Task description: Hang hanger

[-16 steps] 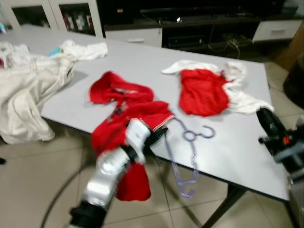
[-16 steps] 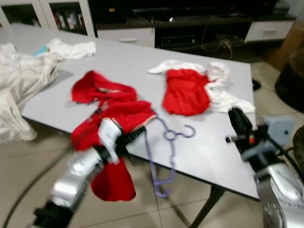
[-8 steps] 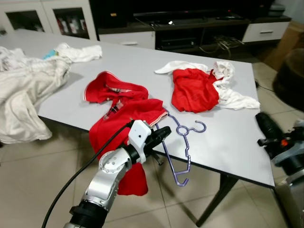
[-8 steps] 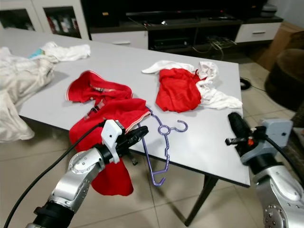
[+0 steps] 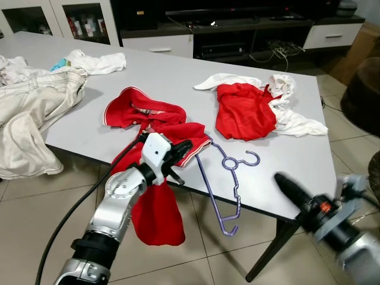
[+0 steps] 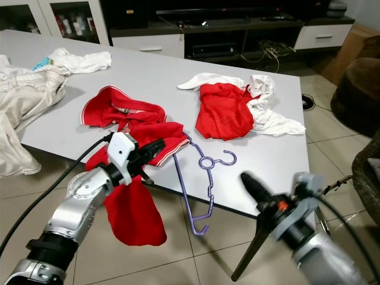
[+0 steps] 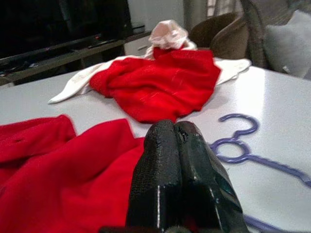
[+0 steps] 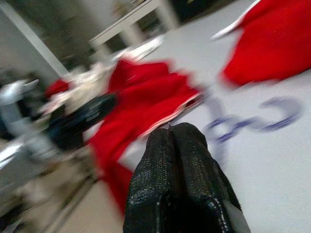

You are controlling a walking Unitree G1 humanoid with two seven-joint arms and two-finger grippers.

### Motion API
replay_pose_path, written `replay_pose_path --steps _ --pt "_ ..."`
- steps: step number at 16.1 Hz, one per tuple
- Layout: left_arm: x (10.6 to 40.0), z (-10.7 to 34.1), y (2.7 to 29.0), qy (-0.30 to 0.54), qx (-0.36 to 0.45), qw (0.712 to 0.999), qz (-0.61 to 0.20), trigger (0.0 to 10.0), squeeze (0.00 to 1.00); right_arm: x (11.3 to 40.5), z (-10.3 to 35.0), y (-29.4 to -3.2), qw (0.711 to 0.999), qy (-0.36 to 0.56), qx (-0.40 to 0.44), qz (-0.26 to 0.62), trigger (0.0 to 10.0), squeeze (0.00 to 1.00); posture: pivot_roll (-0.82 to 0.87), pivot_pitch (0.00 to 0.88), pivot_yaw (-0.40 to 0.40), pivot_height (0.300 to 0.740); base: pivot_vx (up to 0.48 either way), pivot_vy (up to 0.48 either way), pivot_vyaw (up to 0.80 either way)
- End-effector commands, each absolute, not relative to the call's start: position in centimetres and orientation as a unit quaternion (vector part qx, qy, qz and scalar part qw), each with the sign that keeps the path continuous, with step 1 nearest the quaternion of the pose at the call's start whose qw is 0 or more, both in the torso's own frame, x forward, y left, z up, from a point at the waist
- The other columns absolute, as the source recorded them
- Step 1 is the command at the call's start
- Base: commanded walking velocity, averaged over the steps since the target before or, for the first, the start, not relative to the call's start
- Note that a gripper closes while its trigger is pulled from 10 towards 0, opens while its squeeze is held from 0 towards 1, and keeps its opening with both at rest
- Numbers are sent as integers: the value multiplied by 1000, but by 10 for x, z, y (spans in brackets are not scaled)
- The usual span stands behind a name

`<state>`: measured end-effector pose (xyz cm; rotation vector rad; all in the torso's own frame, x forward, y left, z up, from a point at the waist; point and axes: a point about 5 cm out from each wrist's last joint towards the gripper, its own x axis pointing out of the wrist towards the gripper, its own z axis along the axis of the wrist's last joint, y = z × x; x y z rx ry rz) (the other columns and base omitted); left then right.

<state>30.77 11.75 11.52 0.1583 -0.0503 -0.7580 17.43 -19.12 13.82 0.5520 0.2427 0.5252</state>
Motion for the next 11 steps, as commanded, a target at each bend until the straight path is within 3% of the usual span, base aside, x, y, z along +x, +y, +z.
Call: replay_pose_path --steps 1,2,5,6,7,9,11 --pt "311 120 119 -34 83 925 -369 10000 0 171 143 -182 908 117 282 286 10000 553 -188 0 25 740 0 0 0" --pt "311 120 120 -36 86 925 -369 10000 0 165 142 -176 898 128 297 299 10000 639 -179 0 23 740 0 0 0" --pt "310 121 121 -44 107 920 -375 10000 0 161 138 -172 871 148 360 301 10000 596 -169 0 17 740 0 0 0" --pt "310 121 121 -45 108 919 -376 10000 0 161 136 -175 861 154 385 295 10000 86 -169 0 17 740 0 0 0" --pt "309 121 120 -46 109 918 -377 10000 0 160 135 -179 860 159 385 294 10000 0 -163 0 14 740 0 0 0" --pt "308 121 119 -46 109 918 -378 10000 0 158 134 -182 862 162 379 294 10000 0 -163 0 11 740 0 0 0" --pt "304 117 115 -45 104 916 -384 10000 0 154 128 -193 883 172 343 270 10000 0 -166 0 7 740 0 0 0"
